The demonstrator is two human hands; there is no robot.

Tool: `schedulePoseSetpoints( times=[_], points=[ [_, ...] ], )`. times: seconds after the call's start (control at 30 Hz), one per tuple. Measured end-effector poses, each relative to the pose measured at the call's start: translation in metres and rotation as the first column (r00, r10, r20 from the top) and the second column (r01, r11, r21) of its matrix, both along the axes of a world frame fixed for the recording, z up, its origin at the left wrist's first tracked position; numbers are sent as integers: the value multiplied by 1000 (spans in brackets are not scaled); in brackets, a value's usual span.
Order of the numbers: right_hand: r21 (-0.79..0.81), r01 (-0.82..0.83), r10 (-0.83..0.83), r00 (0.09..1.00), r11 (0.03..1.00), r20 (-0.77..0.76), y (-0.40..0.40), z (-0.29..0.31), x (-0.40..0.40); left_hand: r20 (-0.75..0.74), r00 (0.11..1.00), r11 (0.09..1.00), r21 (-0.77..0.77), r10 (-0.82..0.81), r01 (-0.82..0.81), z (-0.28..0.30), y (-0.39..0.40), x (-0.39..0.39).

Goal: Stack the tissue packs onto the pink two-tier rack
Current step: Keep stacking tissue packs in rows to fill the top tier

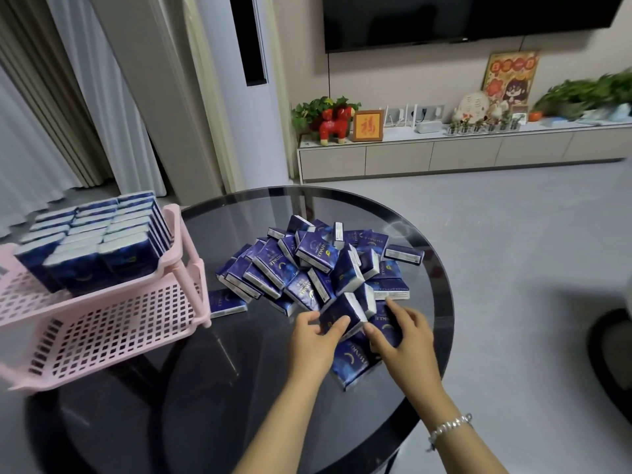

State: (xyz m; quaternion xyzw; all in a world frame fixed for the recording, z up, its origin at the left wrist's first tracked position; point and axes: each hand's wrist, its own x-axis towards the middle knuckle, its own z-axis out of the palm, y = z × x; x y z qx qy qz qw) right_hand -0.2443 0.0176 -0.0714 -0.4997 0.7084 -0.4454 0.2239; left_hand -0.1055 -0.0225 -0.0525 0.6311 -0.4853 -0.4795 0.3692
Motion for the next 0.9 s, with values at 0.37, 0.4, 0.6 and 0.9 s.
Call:
schedulePoseSetpoints(
  times=[0.37,0.4,0.6,0.9],
  points=[
    [15,-265,260,953,964,153,2,9,52,-325,937,992,40,125,-119,9,18,51],
    [4,-258,254,953,966,165,3,9,57,-337,930,989,51,145,-136,9,18,56],
    [-80,-143,160,952,986,261,18,6,65,-369,908,977,-6,196,-213,15,24,81],
    [-187,-204,277,732,961,623,34,28,72,-333,936,979,-123,111,-160,24,43,105]
  ],
)
